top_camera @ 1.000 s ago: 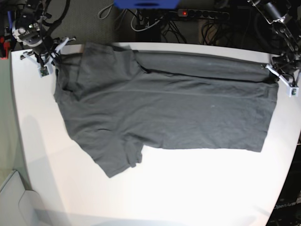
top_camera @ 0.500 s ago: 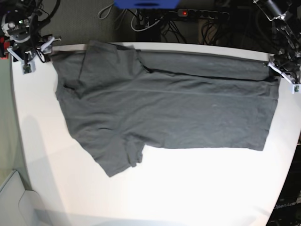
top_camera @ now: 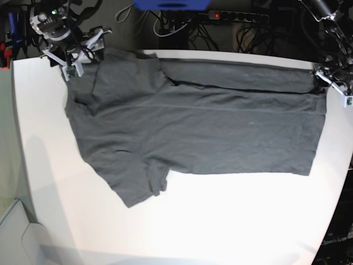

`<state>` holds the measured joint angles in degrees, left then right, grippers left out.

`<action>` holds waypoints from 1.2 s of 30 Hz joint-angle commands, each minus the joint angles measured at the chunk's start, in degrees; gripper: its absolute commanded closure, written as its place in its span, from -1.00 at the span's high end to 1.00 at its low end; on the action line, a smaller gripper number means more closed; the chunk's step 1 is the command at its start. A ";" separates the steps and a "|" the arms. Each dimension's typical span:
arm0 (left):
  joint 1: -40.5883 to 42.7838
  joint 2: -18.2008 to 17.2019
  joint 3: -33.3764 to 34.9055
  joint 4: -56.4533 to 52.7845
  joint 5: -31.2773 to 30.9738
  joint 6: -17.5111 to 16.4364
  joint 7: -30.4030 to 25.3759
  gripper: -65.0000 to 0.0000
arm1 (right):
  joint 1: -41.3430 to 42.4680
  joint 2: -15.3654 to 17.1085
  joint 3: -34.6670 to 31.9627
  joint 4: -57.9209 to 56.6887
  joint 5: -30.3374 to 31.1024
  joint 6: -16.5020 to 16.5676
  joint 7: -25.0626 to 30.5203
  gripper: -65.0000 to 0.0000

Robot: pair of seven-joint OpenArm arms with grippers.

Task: Layout the t-shirt on the table in an organized manner, then fold the t-shirt properly
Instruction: 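Move the right gripper to the sleeve and grasp it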

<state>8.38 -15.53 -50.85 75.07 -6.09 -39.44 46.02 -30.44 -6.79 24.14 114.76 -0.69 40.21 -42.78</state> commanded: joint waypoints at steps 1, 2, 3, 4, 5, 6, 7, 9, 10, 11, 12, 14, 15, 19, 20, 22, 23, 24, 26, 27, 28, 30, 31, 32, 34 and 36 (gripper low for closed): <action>0.72 0.10 0.26 -0.39 3.23 -0.56 4.31 0.18 | -0.11 -0.29 0.25 0.71 0.56 -0.21 0.81 0.39; 0.72 0.10 0.26 -0.39 3.23 -0.56 4.31 0.18 | -0.11 -0.38 0.25 0.36 0.56 -0.21 0.81 0.40; 0.72 0.10 0.26 -0.39 3.23 -0.56 4.31 0.18 | -0.11 -0.38 0.25 0.19 0.56 -0.21 0.81 0.40; 0.72 0.10 0.26 -0.39 3.23 -0.56 4.31 0.18 | -0.11 -0.47 0.08 -0.08 0.56 -0.21 0.72 0.40; 0.72 0.10 0.26 -0.39 3.23 -0.56 4.31 0.18 | -0.03 -0.47 -0.45 -0.25 0.56 -0.21 0.72 0.40; 0.72 0.10 0.26 -0.39 3.23 -0.56 4.31 0.18 | -0.11 -0.47 -1.06 -0.52 0.56 -0.21 0.72 0.40; 0.72 0.19 0.26 -0.39 3.23 -0.56 4.31 0.18 | -0.29 -0.55 -1.42 -0.52 0.56 -0.21 0.72 0.40; 0.72 0.98 0.34 -0.39 3.23 -0.56 4.31 0.18 | -0.47 -0.82 -2.47 -0.52 0.56 -0.21 0.72 0.40; 0.72 1.16 0.34 -0.39 3.23 -0.56 4.31 0.18 | -0.47 -1.17 -2.82 -0.52 0.56 -0.21 0.72 0.40; 0.72 1.16 0.34 -0.39 3.23 -0.56 4.31 0.18 | -0.55 -1.43 -2.82 -0.52 0.56 -0.21 0.72 0.40; 0.72 1.16 0.34 -0.39 3.23 -0.56 4.31 0.18 | -0.55 -1.70 -2.82 -0.52 0.56 -0.21 0.63 0.40; 0.72 1.24 0.34 -0.39 3.23 -0.56 4.31 0.18 | -0.47 -1.78 -2.82 -0.52 0.56 -0.21 -0.51 0.40; 0.72 1.24 0.34 -0.39 3.23 -0.56 4.31 0.18 | -0.38 -1.78 -2.82 -0.61 0.56 -0.21 -1.22 0.40; 0.72 1.24 0.17 -0.39 3.23 -0.56 4.31 0.18 | -0.11 -1.78 -2.82 -1.57 0.56 -0.21 -2.36 0.39; 0.72 1.24 0.17 -0.39 3.23 -0.56 4.31 0.18 | -0.03 -1.78 -2.82 -1.92 0.56 -0.21 -2.36 0.39; 0.72 1.24 0.17 -0.39 3.23 -0.56 4.31 0.18 | -0.03 -1.87 -3.17 -2.89 0.56 -0.21 -2.36 0.39; 0.72 1.24 0.17 -0.39 3.23 -0.56 4.31 0.18 | -0.03 -1.87 -3.79 -3.42 0.56 -0.21 -2.36 0.39; 0.72 1.24 0.17 -0.39 3.23 -0.56 4.31 0.18 | -0.03 -1.87 -4.40 -3.77 0.56 -0.21 -2.36 0.39; 0.72 1.24 0.17 -0.39 3.23 -0.56 4.31 0.18 | -0.11 -1.87 -4.93 -4.03 0.56 -0.21 -2.27 0.39; 0.72 1.24 0.17 -0.39 3.23 -0.56 4.31 0.18 | -0.20 -1.87 -5.11 -4.03 0.56 -0.21 -2.27 0.39; 0.72 1.33 0.17 -0.39 3.23 -0.56 4.31 0.18 | -0.20 -1.87 -5.81 -4.03 0.56 -0.21 -2.27 0.38; 0.72 1.33 0.17 -0.39 3.23 -0.56 4.31 0.18 | -0.29 -1.87 -6.78 -4.03 0.56 -0.21 -2.27 0.38; 0.72 1.33 0.17 -0.39 3.23 -0.56 4.31 0.18 | -0.29 -1.87 -7.13 -4.03 0.56 -0.21 -2.27 0.37; 0.72 1.33 0.17 -0.39 3.23 -0.56 4.31 0.18 | -0.29 -1.87 -7.39 -4.12 0.56 -0.21 -2.27 0.34; 0.72 1.33 0.17 -0.39 3.23 -0.56 4.31 0.18 | -0.20 -1.87 -7.75 -4.12 0.56 -0.21 -2.27 0.15; 0.72 1.33 0.17 -0.39 3.23 -0.56 4.31 0.18 | -0.11 -1.87 -8.18 -4.12 0.56 -0.21 -2.27 -0.13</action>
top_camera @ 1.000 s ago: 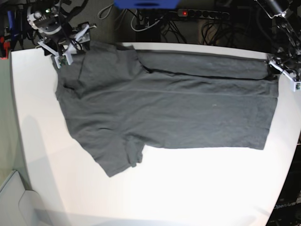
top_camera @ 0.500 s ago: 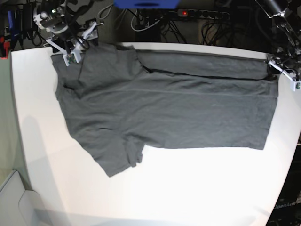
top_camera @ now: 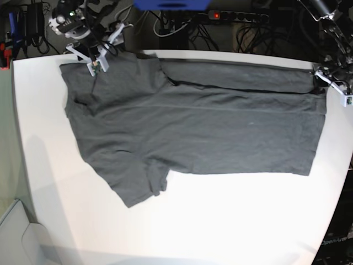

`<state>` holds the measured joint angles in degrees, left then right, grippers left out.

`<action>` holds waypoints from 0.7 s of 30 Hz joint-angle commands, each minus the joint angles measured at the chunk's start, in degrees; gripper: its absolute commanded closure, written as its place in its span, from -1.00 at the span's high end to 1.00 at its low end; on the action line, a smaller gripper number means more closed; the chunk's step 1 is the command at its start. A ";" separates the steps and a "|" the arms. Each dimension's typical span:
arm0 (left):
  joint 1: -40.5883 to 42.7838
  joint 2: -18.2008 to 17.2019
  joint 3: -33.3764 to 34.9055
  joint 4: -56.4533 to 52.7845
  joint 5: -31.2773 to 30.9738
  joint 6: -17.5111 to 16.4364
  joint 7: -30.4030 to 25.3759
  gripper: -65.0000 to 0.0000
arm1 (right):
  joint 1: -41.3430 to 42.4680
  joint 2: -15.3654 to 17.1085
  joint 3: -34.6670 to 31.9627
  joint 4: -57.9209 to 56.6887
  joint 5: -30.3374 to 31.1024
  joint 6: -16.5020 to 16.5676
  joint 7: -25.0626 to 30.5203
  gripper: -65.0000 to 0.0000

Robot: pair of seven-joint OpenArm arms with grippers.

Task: Layout the t-shirt on the table in an organized manner, then fold the t-shirt properly
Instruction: 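Move the right gripper to the sleeve and grasp it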

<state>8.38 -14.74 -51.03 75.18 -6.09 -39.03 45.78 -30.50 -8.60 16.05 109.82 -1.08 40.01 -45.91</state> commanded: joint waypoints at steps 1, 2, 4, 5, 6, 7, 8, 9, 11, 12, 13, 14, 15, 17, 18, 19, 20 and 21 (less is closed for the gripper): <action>0.72 0.54 0.34 -0.50 3.23 -0.97 4.55 0.18 | 0.04 -0.06 -0.19 0.82 0.95 -0.01 0.86 -0.31; 0.72 0.54 0.34 -0.50 3.23 -0.97 4.55 0.18 | 0.13 -0.06 -0.54 0.82 0.95 -0.01 0.86 -0.52; 0.72 0.54 0.34 -0.50 3.23 -0.97 4.55 0.18 | 0.13 -0.06 -0.89 0.82 0.95 -0.01 0.86 -0.88; 0.80 0.54 0.34 -0.50 3.23 -0.97 4.55 0.18 | 0.13 -0.06 -0.89 1.08 0.95 -0.01 0.77 -1.00; 0.80 0.54 0.34 -0.50 3.23 -0.97 4.55 0.18 | 0.13 -0.06 -0.89 1.26 0.95 -0.01 0.77 -1.00; 0.80 0.54 0.34 -0.50 3.23 -0.97 4.55 0.18 | 0.39 -0.06 -0.89 1.43 0.95 -0.01 0.77 -1.00; 0.80 0.54 0.26 -0.50 3.23 -0.97 4.55 0.18 | 0.83 -0.06 -0.89 1.96 0.95 -0.01 0.77 -1.00; 0.80 0.54 0.26 -0.50 3.23 -0.97 4.55 0.18 | 1.09 -0.06 -0.89 2.40 0.95 -0.01 0.77 -1.00; 0.80 0.54 0.26 -0.50 3.23 -0.97 4.55 0.18 | 1.45 -0.06 -0.89 3.63 0.95 -0.01 0.77 -1.00; 0.80 0.54 0.26 -0.50 3.23 -0.97 4.55 0.18 | 1.71 -0.06 -0.89 4.42 1.04 -0.01 0.77 -1.00; 0.80 0.54 0.26 -0.50 3.23 -0.97 4.55 0.18 | 2.33 -0.06 -0.89 4.95 1.04 -0.01 0.77 -1.00; 0.80 0.54 0.26 -0.50 3.23 -0.97 4.55 0.18 | 2.85 -0.06 -0.89 5.12 1.04 -0.01 0.77 -1.00; 0.80 0.54 0.26 -0.50 3.23 -0.97 4.55 0.18 | 3.73 -0.06 -0.89 5.12 1.04 -0.01 0.77 -1.00; 0.80 0.54 0.26 -0.50 3.23 -0.97 4.55 0.18 | 5.58 -0.06 -0.89 5.12 1.04 -0.01 0.77 -1.00; 0.80 0.54 0.26 -0.50 3.23 -0.97 4.55 0.18 | 6.55 -0.06 -0.89 5.21 1.04 -0.01 0.77 -1.00; 0.80 0.54 0.26 -0.50 3.32 -0.97 4.55 0.18 | 7.86 -0.06 -0.89 5.30 1.04 -0.01 0.68 -1.00; 0.80 0.54 0.26 -0.50 3.41 -0.97 4.55 0.18 | 9.27 -0.23 -0.89 5.30 1.04 -0.01 0.68 -1.00; 0.80 0.54 0.26 -0.58 3.49 -0.97 4.55 0.18 | 10.68 -0.40 -0.89 5.30 1.04 -0.01 0.68 -1.00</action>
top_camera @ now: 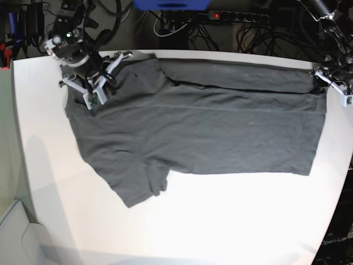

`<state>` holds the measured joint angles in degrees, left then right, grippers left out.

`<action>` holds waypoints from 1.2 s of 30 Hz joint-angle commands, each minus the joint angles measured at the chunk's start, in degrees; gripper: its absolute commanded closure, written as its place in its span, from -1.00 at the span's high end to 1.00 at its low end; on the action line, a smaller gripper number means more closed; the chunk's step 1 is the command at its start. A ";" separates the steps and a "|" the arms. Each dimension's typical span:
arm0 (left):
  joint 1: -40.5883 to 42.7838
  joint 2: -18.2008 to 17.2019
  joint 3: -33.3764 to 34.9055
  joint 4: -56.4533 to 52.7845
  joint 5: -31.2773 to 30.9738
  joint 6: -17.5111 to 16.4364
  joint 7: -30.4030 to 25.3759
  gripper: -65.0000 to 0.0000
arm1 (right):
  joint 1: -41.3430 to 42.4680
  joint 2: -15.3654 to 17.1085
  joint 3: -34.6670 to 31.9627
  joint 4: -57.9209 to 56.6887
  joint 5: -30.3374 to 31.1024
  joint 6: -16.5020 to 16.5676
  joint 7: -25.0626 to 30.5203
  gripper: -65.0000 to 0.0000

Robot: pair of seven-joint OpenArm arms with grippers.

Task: Layout the t-shirt on the table in an organized manner, then fold the t-shirt properly
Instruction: 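Move the right gripper to the sleeve and grasp it, then pull the sleeve with the right gripper toward the hem, left gripper repositioning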

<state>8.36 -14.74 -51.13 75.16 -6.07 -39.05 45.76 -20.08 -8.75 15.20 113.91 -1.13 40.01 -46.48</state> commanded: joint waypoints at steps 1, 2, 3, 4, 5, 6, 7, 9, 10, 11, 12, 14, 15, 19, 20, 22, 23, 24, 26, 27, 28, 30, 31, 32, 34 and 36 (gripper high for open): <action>0.83 0.54 0.37 -0.65 3.47 -0.95 4.57 0.18 | 1.66 -0.25 -0.04 1.21 1.08 -0.01 1.25 -1.00; 0.83 0.54 0.37 -0.65 3.47 -0.95 4.57 0.18 | 3.15 -0.25 -0.04 1.21 1.08 -0.01 0.72 -1.00; 0.83 0.54 0.37 -0.74 3.56 -0.95 4.57 0.18 | 4.73 -0.25 -0.04 1.21 1.08 -0.01 -0.69 -1.00; 0.83 0.54 0.37 -0.91 3.47 -0.95 4.57 0.18 | 6.49 -0.25 -0.04 1.21 1.08 -0.01 -2.27 -1.00; 0.83 0.54 0.37 -1.00 3.38 -0.95 4.57 0.18 | 8.08 -0.25 -0.04 1.21 1.08 -0.01 -3.94 -1.00; 0.83 0.54 0.37 -1.09 3.38 -0.95 4.57 0.18 | 9.66 -0.25 0.05 1.13 1.08 -0.01 -5.61 -1.00; 0.83 0.54 0.37 -1.09 3.30 -0.95 4.57 0.18 | 10.98 -0.08 0.14 1.13 1.08 -0.01 -7.10 -1.00; 0.83 0.54 0.37 -1.09 3.30 -0.95 4.57 0.18 | 13.09 0.09 0.23 1.13 1.08 -0.01 -9.04 -1.00; 0.83 0.54 0.37 -1.09 3.30 -0.95 4.57 0.18 | 13.79 0.18 0.23 1.13 1.08 -0.01 -9.39 -1.00; 0.74 0.54 0.37 -1.09 3.30 -0.95 4.57 0.18 | 14.58 0.18 0.14 1.13 1.08 -0.01 -9.65 -1.00; 0.74 0.81 0.37 -1.09 3.30 -0.95 4.57 0.18 | 15.28 0.18 0.05 1.04 1.08 -0.01 -9.65 -1.00; 0.74 1.69 0.37 -0.56 3.74 -0.95 4.57 0.18 | 17.04 0.18 -0.12 0.86 0.99 -0.01 -9.74 -1.00; 0.74 1.78 0.37 -0.47 3.74 -0.95 4.57 0.18 | 18.01 0.18 -0.12 0.77 0.99 -0.01 -9.74 -1.00; 0.74 1.78 0.37 -0.47 3.74 -0.95 4.57 0.18 | 21.17 0.18 -0.12 -0.37 0.91 -0.01 -9.83 -1.00; 0.74 1.78 0.37 -0.47 3.65 -0.95 4.57 0.18 | 21.70 0.18 -0.12 -0.98 0.91 -0.01 -9.83 -1.00; 0.74 1.78 0.37 -0.47 3.65 -0.95 4.57 0.18 | 22.32 0.18 -0.04 -2.74 0.82 -0.01 -9.83 -1.00; 0.74 1.78 0.37 -0.47 3.56 -0.95 4.57 0.18 | 22.32 0.18 0.05 -3.71 0.82 -0.01 -9.74 -1.00; 0.74 1.78 0.37 -0.47 3.47 -0.95 4.57 0.18 | 22.32 0.27 0.05 -4.41 0.82 -0.01 -9.57 -1.00; 0.74 1.78 0.37 -0.47 3.47 -0.95 4.57 0.18 | 22.32 0.36 0.05 -6.35 0.82 -0.01 -9.30 -1.00; 0.74 1.78 0.37 -0.47 3.47 -0.95 4.57 0.18 | 22.32 0.89 -0.04 -7.23 0.82 -0.01 -9.30 -0.97; 0.74 1.95 0.37 -0.47 3.47 -0.95 4.57 0.18 | 22.32 1.06 -0.12 -8.02 0.82 -0.01 -9.30 -0.91; 0.74 2.13 0.37 -0.47 3.74 -0.95 4.57 0.18 | 22.76 1.15 -0.12 -9.25 0.82 -0.01 -9.21 -0.69; 0.74 2.13 0.37 -0.47 3.74 -0.95 4.57 0.18 | 23.28 1.50 0.05 -9.51 0.73 -0.01 -9.30 -0.56; 0.74 2.13 0.37 -0.47 3.74 -0.95 4.57 0.18 | 23.72 1.94 0.05 -9.60 0.73 -0.01 -9.57 -0.43; 0.74 2.13 0.37 -0.47 3.65 -0.95 4.57 0.18 | 24.16 2.47 0.14 -9.25 0.82 -0.01 -9.65 -0.15; 0.74 2.13 0.37 -0.47 3.56 -0.95 4.57 0.18 | 24.34 2.82 0.23 -8.11 0.91 -0.01 -9.48 0.05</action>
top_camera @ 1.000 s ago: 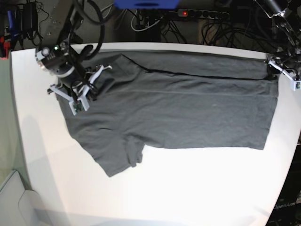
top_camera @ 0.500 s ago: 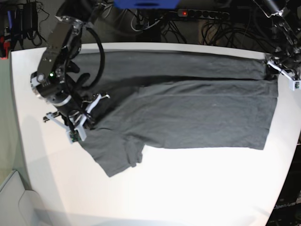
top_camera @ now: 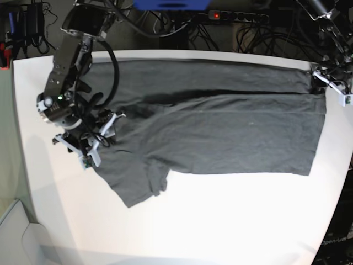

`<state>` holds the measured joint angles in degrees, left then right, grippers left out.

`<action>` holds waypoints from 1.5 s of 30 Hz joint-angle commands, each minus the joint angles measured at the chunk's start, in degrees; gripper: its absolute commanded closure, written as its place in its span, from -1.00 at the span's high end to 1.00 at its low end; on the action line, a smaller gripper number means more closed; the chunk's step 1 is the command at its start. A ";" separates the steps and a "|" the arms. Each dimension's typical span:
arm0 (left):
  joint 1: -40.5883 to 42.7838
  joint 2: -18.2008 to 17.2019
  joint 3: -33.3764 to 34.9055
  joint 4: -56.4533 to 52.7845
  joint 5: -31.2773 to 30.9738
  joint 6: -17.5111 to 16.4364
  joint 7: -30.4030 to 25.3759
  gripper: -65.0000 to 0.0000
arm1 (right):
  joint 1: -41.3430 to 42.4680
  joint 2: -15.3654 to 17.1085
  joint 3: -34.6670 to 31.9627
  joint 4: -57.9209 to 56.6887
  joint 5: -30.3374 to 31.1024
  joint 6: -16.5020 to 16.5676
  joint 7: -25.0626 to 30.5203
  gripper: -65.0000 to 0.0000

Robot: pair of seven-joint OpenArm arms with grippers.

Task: Layout the t-shirt on the table in an organized manner, then fold the t-shirt properly
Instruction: 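Pull the sleeve with the right gripper toward the hem, left gripper repositioning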

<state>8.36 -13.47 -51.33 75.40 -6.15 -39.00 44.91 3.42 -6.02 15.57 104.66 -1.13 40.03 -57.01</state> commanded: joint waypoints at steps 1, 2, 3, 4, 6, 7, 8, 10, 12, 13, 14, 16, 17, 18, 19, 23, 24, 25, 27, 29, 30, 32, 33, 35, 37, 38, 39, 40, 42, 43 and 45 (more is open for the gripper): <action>0.65 0.86 0.56 -0.71 3.65 -1.00 5.42 0.18 | 0.84 0.09 -0.14 2.02 0.91 -0.03 1.32 0.13; 0.65 0.86 0.56 -0.71 3.65 -1.00 5.42 0.18 | 0.84 0.09 -0.14 2.99 0.91 -0.03 1.32 0.20; 0.65 0.86 0.56 -0.71 3.47 -1.00 5.42 0.18 | 1.02 0.00 -0.14 3.78 0.91 -0.03 1.32 0.23; 0.65 0.77 0.56 -0.71 3.38 -1.00 5.42 0.18 | 1.28 0.00 -0.23 4.48 0.91 -0.03 0.88 0.23; 0.56 0.68 0.47 -0.71 3.38 -1.00 5.42 0.18 | 1.11 0.00 -0.23 5.18 0.91 -0.03 0.79 0.23; 0.56 0.68 0.47 -0.71 3.30 -1.00 5.42 0.18 | 1.11 0.00 -0.23 5.18 0.91 -0.03 0.79 0.23; 0.47 0.68 0.47 -0.71 3.30 -1.00 5.42 0.18 | 0.84 0.00 -0.23 5.01 0.91 -0.03 0.79 0.23; 0.39 0.51 0.39 -0.19 3.30 -1.00 5.42 0.18 | 0.58 0.00 -0.23 4.83 0.82 -0.03 0.79 0.23; 0.39 0.68 -0.23 1.84 3.30 -1.00 5.42 0.18 | -0.48 0.44 -0.32 4.74 0.82 -0.03 0.79 0.23; 0.39 0.86 -1.37 3.15 3.30 -1.00 5.42 0.19 | -0.92 0.70 -0.50 4.74 0.82 -0.03 0.79 0.23; 0.30 0.86 -2.52 4.38 3.30 -1.00 5.42 0.19 | -1.18 0.70 -0.50 4.74 0.82 -0.03 0.79 0.23; 0.21 1.47 -4.19 6.32 3.30 -1.00 5.51 0.19 | -1.35 0.70 -0.50 4.74 0.82 -0.03 0.79 0.23; 0.21 1.91 -4.89 7.20 3.30 -1.00 5.51 0.24 | -1.44 0.79 -0.50 4.74 0.82 -0.03 0.79 0.23; 0.21 2.00 -5.50 8.34 3.30 -1.00 6.22 0.32 | -1.44 0.79 -0.50 4.74 0.82 -0.03 0.79 0.23; 0.12 2.00 -5.77 9.31 3.30 -1.00 7.09 0.40 | -1.53 0.79 -0.50 4.74 0.82 -0.03 0.79 0.23; 0.12 2.00 -5.86 12.30 3.30 -1.00 9.20 0.83 | -1.88 0.79 -0.50 4.83 0.82 -0.03 0.79 0.24; 0.12 2.09 -5.77 12.82 3.30 -1.00 9.12 0.93 | -1.88 0.79 -0.50 4.83 0.82 -0.03 0.79 0.24; 0.12 2.09 -5.86 13.09 3.30 -1.00 9.20 1.00 | -1.88 0.79 -0.50 4.83 0.82 -0.03 0.79 0.24; 0.12 2.09 -5.94 13.09 3.30 -1.00 9.03 1.00 | -1.71 0.79 -0.50 4.83 0.82 -0.03 0.79 0.24; -0.40 2.09 -5.94 13.09 3.30 -1.00 9.03 1.00 | -1.62 0.79 -0.50 4.83 0.82 -0.03 0.79 0.24; -0.93 2.00 -5.94 13.09 3.30 -1.00 9.20 1.00 | -1.53 0.79 -0.50 4.83 0.82 -0.03 0.79 0.24; -1.55 1.74 -6.03 13.09 3.30 -1.00 9.38 1.00 | -0.92 0.88 -0.58 4.83 0.82 -0.03 0.88 0.24; -1.64 1.65 -6.03 13.18 3.30 -1.00 9.47 1.00 | -0.12 1.41 -0.58 4.66 0.82 -0.03 0.79 0.24; -2.78 1.47 -6.03 13.97 3.30 -1.00 9.47 1.00 | 1.63 2.29 -0.58 2.20 0.82 -0.03 0.79 0.24; -3.48 1.47 -6.03 15.11 3.30 -1.00 9.47 1.00 | 4.80 4.04 -0.58 -2.46 0.82 -0.03 0.79 0.24; -4.01 1.47 -6.03 15.37 3.30 -1.00 9.47 1.00 | 6.47 4.92 -0.58 -5.01 0.82 -0.03 0.79 0.24; -4.89 1.47 -6.03 15.55 3.56 -1.00 9.47 1.00 | 8.23 5.80 -0.50 -8.00 0.73 -0.03 1.06 0.24; -6.12 1.47 -6.03 15.46 3.82 -1.00 9.56 1.00 | 10.34 6.94 -0.41 -11.34 0.73 -0.03 1.32 0.24; -8.40 1.39 -6.03 15.20 3.82 -1.00 9.56 1.00 | 13.85 8.88 -0.23 -17.50 0.73 -0.03 1.50 0.24; -9.64 1.39 -5.94 14.93 3.91 -1.00 9.56 1.00 | 15.96 9.58 -0.14 -20.75 0.73 -0.03 1.76 0.24; -12.18 1.30 -5.77 14.93 3.91 -1.00 9.56 1.00 | 19.30 11.43 -0.14 -26.55 0.73 -0.03 3.78 0.23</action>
<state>-3.11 -10.94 -57.01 89.45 -1.74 -40.14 55.42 21.19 4.99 15.57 77.14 -1.06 39.86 -54.11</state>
